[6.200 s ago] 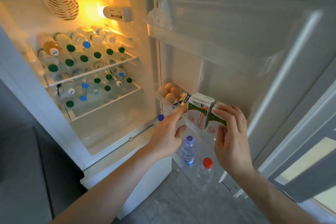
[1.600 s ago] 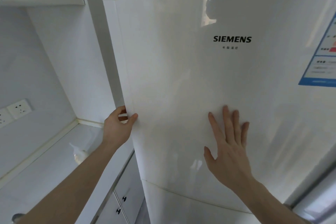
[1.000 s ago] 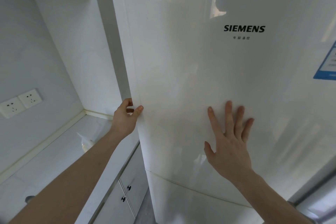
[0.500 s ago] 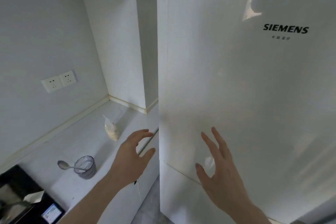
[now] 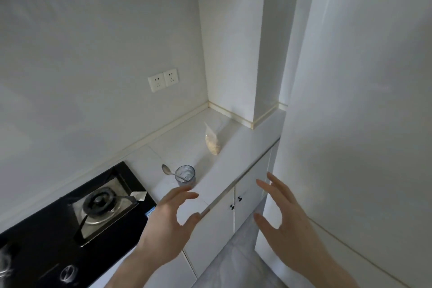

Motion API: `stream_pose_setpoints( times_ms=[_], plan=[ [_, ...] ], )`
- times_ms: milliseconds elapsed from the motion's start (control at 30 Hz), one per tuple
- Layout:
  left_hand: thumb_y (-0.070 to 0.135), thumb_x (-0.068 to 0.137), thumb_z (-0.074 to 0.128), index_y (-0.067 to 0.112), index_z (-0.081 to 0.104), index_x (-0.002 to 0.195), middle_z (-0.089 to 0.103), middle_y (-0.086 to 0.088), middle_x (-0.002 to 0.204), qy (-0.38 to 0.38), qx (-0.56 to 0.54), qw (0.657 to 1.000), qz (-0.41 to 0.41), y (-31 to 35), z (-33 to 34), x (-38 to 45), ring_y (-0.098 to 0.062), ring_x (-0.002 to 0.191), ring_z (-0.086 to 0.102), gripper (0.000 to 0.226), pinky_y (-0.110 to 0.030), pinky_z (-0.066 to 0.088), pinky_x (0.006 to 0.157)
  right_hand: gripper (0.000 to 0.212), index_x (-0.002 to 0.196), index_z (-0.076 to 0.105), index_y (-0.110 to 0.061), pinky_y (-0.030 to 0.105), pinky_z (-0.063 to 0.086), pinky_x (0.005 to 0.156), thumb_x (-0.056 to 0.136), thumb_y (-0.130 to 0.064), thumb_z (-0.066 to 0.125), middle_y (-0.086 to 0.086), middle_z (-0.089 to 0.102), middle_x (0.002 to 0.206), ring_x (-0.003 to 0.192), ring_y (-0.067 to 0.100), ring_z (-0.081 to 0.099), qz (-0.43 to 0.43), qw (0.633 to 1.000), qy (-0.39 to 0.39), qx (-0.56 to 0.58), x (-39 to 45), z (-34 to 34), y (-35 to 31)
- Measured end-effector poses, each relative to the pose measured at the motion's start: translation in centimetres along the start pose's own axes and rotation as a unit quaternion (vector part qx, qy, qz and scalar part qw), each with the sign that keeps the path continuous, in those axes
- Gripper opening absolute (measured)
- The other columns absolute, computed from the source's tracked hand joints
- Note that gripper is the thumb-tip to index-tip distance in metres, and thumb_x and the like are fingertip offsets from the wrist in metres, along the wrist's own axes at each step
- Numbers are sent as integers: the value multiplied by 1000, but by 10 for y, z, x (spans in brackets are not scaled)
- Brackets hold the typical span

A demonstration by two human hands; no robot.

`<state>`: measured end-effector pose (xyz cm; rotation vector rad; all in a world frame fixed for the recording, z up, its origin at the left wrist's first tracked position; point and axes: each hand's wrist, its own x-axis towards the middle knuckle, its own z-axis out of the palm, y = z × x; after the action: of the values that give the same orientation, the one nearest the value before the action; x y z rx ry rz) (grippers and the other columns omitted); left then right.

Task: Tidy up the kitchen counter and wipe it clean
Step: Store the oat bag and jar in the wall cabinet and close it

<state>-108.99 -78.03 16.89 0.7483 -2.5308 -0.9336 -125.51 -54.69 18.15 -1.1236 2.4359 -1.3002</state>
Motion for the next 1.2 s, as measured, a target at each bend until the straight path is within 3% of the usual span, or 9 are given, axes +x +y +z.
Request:
stream_pose_setpoints(
  times_ms=[33, 167, 233, 433, 533, 633, 1000, 1200],
  plan=[
    [32, 89, 76, 43, 66, 120, 48, 38, 137, 2, -1, 1000, -3, -3, -6, -3, 17, 124, 47, 35, -17, 45, 99, 67, 145, 37, -54, 22, 46, 94, 93, -30, 70, -41, 14, 156, 127, 5, 53, 1, 1000, -10, 4, 2, 6, -5],
    [35, 90, 73, 43, 63, 125, 44, 38, 141, -11, 23, 1000, -8, -18, -33, -17, 18, 124, 44, 37, 0, 31, 95, 65, 143, 38, -54, 22, 41, 108, 92, -28, 70, -42, 15, 155, 134, -18, 33, -7, 999, -35, 31, 5, 40, -29],
    [36, 90, 73, 44, 63, 127, 41, 39, 140, -14, 29, 999, -11, -28, -48, -26, 20, 118, 44, 39, 3, 31, 93, 64, 143, 40, -53, 20, 39, 107, 92, -28, 70, -40, 18, 155, 131, -22, 33, -7, 998, -44, 42, 4, 56, -40],
    [36, 89, 73, 43, 63, 129, 43, 34, 143, 17, 42, 997, -55, -74, -94, -71, 4, 133, 45, 42, -19, 39, 107, 64, 140, 44, -53, 35, 41, 113, 89, -26, 72, -39, 24, 154, 140, -5, 35, 2, 996, -64, 58, -4, 106, -68],
    [37, 90, 72, 43, 61, 133, 42, 33, 146, 25, 43, 997, -63, -92, -111, -89, 1, 136, 44, 45, -25, 41, 112, 64, 137, 47, -54, 36, 43, 112, 88, -23, 74, -36, 29, 153, 138, -6, 38, 2, 996, -56, 75, -10, 130, -79],
    [39, 91, 71, 44, 58, 135, 41, 31, 149, 30, 47, 995, -78, -108, -123, -103, 1, 138, 41, 47, -25, 40, 113, 64, 134, 48, -53, 31, 43, 110, 87, -20, 76, -41, 30, 149, 133, -13, 39, 7, 995, -62, 84, -17, 152, -86],
    [39, 92, 71, 46, 57, 135, 37, 34, 148, 68, 42, 989, -124, -136, -139, -116, 2, 137, 41, 46, -20, 38, 111, 58, 134, 52, -48, 34, 45, 111, 88, -20, 75, -33, 35, 150, 132, 0, 46, 5, 989, -102, 108, 10, 180, -94],
    [41, 90, 71, 44, 59, 133, 41, 35, 144, 97, 43, 980, -167, -144, -125, -90, 1, 132, 47, 45, -21, 42, 106, 56, 133, 51, -47, 28, 46, 109, 89, -22, 75, -35, 35, 147, 130, -7, 45, 4, 982, -153, 115, 52, 186, -74]
  ],
)
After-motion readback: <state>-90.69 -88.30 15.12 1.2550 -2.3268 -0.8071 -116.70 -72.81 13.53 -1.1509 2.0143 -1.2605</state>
